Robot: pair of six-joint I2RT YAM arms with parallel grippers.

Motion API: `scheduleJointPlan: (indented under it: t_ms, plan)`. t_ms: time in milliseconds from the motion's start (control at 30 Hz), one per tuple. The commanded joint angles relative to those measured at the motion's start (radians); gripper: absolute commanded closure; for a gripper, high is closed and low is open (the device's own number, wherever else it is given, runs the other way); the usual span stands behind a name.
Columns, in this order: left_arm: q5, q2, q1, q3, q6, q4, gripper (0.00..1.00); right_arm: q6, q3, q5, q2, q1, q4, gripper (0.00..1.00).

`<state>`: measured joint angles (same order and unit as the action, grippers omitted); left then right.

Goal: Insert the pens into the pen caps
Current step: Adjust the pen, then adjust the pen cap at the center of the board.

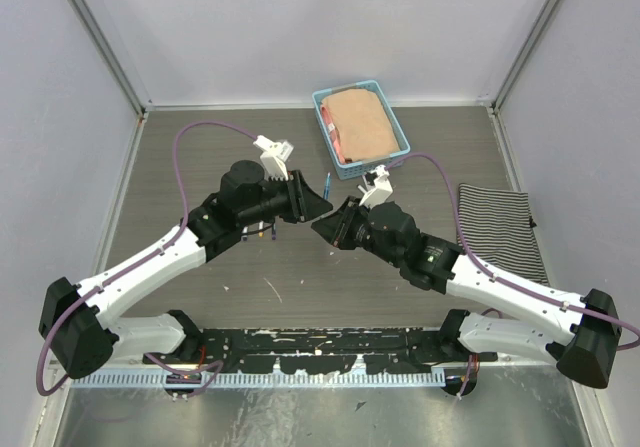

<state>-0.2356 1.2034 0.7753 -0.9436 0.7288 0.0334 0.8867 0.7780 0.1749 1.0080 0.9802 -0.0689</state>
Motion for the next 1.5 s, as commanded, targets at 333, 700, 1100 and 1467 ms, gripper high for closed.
scheduleJointPlan:
  t_ms: [333,700,1100,1467]
  plan:
    - [-0.023,0.000,0.010,0.028,0.002,-0.032,0.80,-0.041,0.080,0.051,0.002,0.006,0.061,0.99]
    - [0.016,0.005,0.010,-0.042,-0.077,0.104,1.00,-0.105,0.090,0.100,-0.026,0.005,-0.071,0.55]
    - [0.111,0.031,-0.081,-0.179,-0.254,0.395,1.00,-0.212,0.226,0.343,-0.030,-0.002,-0.704,0.43]
    - [0.105,-0.003,-0.194,-0.223,-0.360,0.549,1.00,-0.213,0.098,0.167,-0.025,-0.463,-0.744,0.39]
